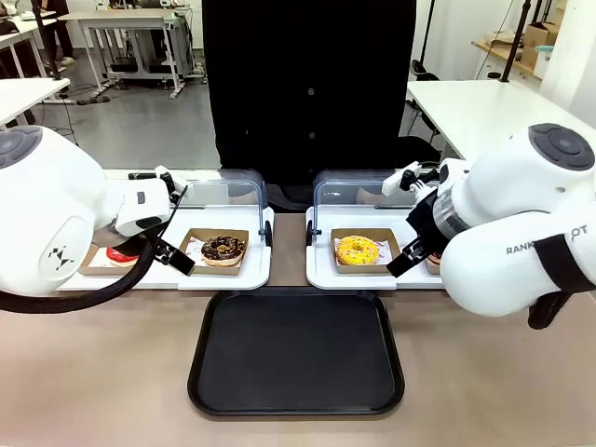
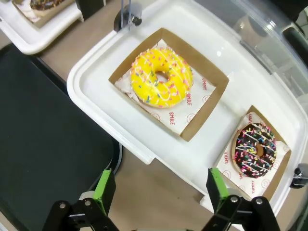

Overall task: Move the fourth donut from the left to the tray.
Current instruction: Pick up the Paper togo box containing the Donut indicated by the person and place it on the Handle tray.

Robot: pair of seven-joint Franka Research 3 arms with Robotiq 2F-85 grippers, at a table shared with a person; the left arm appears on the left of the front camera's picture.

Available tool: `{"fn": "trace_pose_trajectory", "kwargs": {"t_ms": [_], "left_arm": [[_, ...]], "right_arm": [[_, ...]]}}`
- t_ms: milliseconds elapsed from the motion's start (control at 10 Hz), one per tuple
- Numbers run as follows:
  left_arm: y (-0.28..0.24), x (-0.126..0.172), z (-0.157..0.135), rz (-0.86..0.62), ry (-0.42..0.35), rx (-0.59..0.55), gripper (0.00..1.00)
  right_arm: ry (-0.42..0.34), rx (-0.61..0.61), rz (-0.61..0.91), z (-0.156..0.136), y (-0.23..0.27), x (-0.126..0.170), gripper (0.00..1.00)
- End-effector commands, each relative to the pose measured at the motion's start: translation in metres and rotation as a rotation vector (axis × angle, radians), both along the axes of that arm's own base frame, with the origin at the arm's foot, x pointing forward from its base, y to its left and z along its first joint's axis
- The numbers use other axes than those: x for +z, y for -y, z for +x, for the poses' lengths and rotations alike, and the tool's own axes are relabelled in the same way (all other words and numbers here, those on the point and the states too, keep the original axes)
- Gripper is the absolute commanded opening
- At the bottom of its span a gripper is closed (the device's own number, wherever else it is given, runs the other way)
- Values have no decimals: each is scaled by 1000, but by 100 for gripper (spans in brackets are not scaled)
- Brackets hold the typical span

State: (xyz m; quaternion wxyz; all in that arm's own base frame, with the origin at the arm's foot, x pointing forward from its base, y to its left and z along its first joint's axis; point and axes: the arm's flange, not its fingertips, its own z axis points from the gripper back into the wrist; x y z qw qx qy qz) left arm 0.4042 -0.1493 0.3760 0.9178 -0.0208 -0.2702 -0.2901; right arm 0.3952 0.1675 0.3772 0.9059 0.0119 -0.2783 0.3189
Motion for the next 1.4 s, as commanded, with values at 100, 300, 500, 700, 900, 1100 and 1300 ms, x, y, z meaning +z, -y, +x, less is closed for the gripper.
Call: {"fn": "trace_pose_trajectory", "kwargs": {"t_ms": [100, 300, 500, 700, 900, 1100, 1300], "left_arm": [[-54, 67, 6, -104, -13, -5, 100], [-118, 106, 10, -243, -69, -69, 100], [-189, 124, 14, -380, -84, -185, 100], [-252, 129, 8, -501, -40, -279, 100], [-304, 120, 2, -590, 22, -301, 100], [-331, 112, -6, -652, 101, -327, 100], [-334, 100, 2, -710, 167, -359, 100]], "right_arm": [[-7, 29, 134, 15, 42, 82, 100], [-27, 64, 210, 16, 90, 122, 100], [-18, 183, 317, 22, 157, 147, 100], [44, 255, 457, 25, 235, 154, 100], [97, 275, 576, 23, 293, 139, 100], [127, 245, 633, 23, 333, 130, 100], [145, 232, 665, 23, 349, 122, 100]]}}
